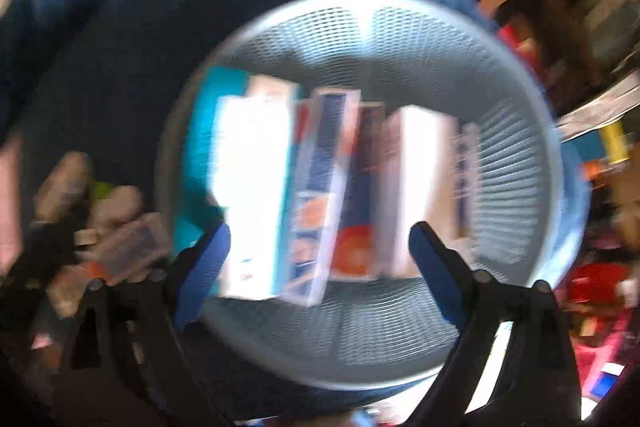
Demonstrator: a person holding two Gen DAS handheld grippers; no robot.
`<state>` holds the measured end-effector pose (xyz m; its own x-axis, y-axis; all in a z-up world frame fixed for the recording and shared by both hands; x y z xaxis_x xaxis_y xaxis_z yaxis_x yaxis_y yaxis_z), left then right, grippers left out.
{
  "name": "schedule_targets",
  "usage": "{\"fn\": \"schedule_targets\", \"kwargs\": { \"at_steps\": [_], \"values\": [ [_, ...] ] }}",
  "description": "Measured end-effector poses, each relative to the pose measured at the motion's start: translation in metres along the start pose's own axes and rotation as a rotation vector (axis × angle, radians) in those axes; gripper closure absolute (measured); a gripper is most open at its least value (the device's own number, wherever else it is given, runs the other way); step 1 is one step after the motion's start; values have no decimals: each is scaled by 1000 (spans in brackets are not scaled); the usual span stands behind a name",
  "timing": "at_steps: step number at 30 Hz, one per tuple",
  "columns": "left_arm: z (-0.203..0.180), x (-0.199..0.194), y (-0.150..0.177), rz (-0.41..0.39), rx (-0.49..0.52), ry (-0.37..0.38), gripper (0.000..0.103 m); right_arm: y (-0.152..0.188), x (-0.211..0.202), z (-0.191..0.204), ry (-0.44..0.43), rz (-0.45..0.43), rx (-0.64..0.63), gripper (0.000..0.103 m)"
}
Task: Organize objects
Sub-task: 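Withdraw both open grippers from the basket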
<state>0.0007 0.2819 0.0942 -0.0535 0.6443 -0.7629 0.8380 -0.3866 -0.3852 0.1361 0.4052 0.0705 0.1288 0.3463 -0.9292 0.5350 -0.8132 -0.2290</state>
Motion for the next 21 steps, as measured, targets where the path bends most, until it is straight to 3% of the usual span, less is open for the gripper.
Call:
{"fn": "schedule_targets", "kwargs": {
  "at_steps": [1, 4, 10, 14, 17, 21],
  "values": [
    [4, -2, 0, -2, -8, 0, 1, -1, -1, -1, 16, -9, 5, 11],
    [15, -7, 2, -8, -27, -3, 1, 0, -5, -8, -71, -4, 42, 11],
    [28, -18, 2, -13, -33, -13, 1, 1, -16, -11, -99, -40, 95, 11],
    [36, -25, 3, -14, -27, -22, 1, -1, -20, 1, -219, -35, 85, 11],
    [44, -31, 4, -20, -31, -26, 1, -2, -15, 12, -169, -11, 47, 11],
    [56, -38, 4, -27, -47, -30, 1, 1, -8, 13, 2, 16, 30, 10]
  ]
}}
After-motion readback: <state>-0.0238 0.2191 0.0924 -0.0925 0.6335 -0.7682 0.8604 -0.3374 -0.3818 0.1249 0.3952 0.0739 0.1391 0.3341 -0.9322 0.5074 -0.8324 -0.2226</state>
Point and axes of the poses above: each gripper's, at about its wrist camera, not at the fingertips, and x roughly the way its jaws point, z to its left, y to its underside, the point moved 1 cm from there along x, roughly the way its jaws point, and after that the axes turned 14 degrees about y, right-handed, at the moved point
